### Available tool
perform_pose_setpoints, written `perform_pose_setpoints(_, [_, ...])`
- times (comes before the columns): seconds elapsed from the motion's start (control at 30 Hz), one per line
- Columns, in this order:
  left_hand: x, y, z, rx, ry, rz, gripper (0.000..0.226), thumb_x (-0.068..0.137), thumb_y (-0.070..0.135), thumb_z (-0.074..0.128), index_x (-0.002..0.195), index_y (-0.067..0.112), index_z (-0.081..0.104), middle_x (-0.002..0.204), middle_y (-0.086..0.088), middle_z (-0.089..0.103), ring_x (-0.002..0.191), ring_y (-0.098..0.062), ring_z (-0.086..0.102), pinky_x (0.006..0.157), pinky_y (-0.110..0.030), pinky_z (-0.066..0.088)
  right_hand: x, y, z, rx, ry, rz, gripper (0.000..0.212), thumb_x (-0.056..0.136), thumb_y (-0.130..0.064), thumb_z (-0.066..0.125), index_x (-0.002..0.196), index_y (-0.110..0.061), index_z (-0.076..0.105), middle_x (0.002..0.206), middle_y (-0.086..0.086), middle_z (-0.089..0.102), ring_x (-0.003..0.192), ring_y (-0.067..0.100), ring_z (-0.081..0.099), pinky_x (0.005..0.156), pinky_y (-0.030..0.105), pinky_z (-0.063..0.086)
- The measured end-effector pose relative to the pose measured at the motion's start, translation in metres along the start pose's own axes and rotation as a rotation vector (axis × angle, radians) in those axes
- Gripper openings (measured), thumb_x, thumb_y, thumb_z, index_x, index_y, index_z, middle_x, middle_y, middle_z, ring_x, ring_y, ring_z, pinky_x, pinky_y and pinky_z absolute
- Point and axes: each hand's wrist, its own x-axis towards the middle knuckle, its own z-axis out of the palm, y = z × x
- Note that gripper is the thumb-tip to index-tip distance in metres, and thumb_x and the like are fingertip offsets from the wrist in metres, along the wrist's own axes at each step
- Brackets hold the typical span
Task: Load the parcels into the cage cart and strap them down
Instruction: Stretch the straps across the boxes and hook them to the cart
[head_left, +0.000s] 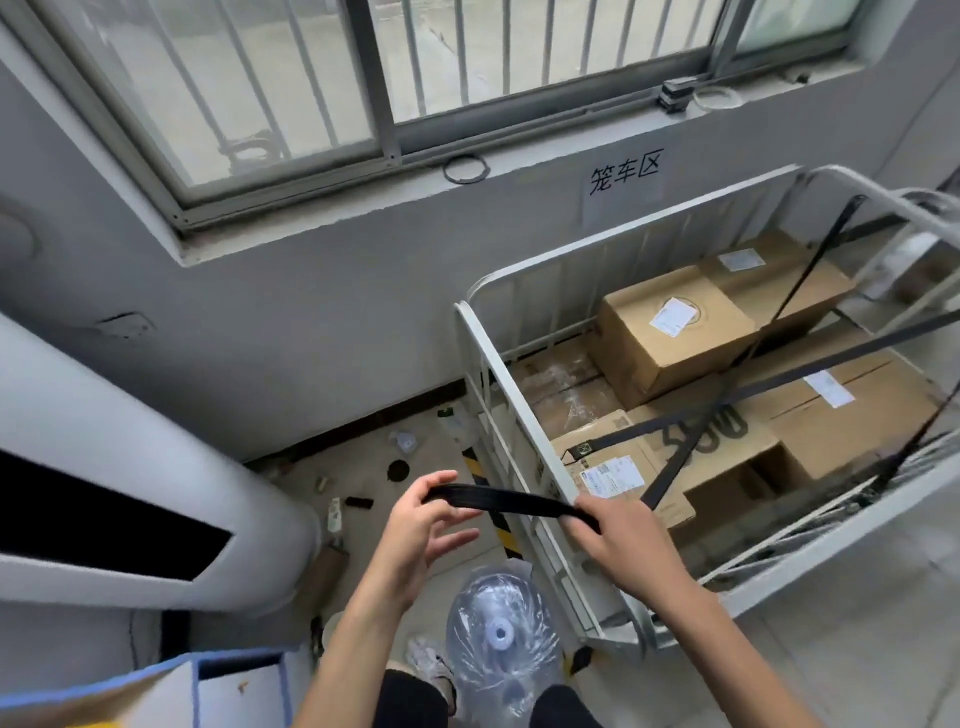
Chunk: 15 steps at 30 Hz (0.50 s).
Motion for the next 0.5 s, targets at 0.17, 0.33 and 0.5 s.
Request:
perform_pose_setpoints(0.17, [0.041,0.027,-0.006,-0.060,-0.051,-0.099,0.052,0.089,-0.008,0.042,0.134,0.015,0.055,0.100,-0.011,0.077,0.094,-0.031,0.075,0.068,-0.039,0.061,0.002,-0.029,0.036,0.042,0.003,0.065,0.035,0.099,-0.054,0.043,0.086,-0.026,0.061,0.069,-0.007,0.063,0.066,0.009,0.059,0.060,0.030,0.047])
perform_pose_setpoints(0.33, [0.104,0.067,-0.032,-0.036,-0.149,-0.198,0.058,0.095,0.004,0.044,0.150,0.022,0.039,0.126,-0.019,0.067,0.093,-0.028,0.075,0.068,-0.040,0.062,0.037,-0.079,0.059,0.055,0.109,0.173,0.034,0.100,-0.055,0.040,0.082,-0.028,0.053,0.068,-0.009,0.058,0.075,0.020,0.060,0.064,0.035,0.042])
perform_pose_setpoints(0.5, [0.148,0.092,-0.051,-0.078,-0.203,-0.310,0.038,0.100,0.009,0.052,0.132,0.024,0.040,0.125,-0.019,0.066,0.093,-0.032,0.072,0.070,-0.041,0.063,0.077,-0.134,0.083,0.006,0.135,0.295,0.036,0.101,-0.054,0.037,0.087,-0.025,0.053,0.081,0.000,0.067,0.085,0.026,0.060,0.073,0.039,0.045])
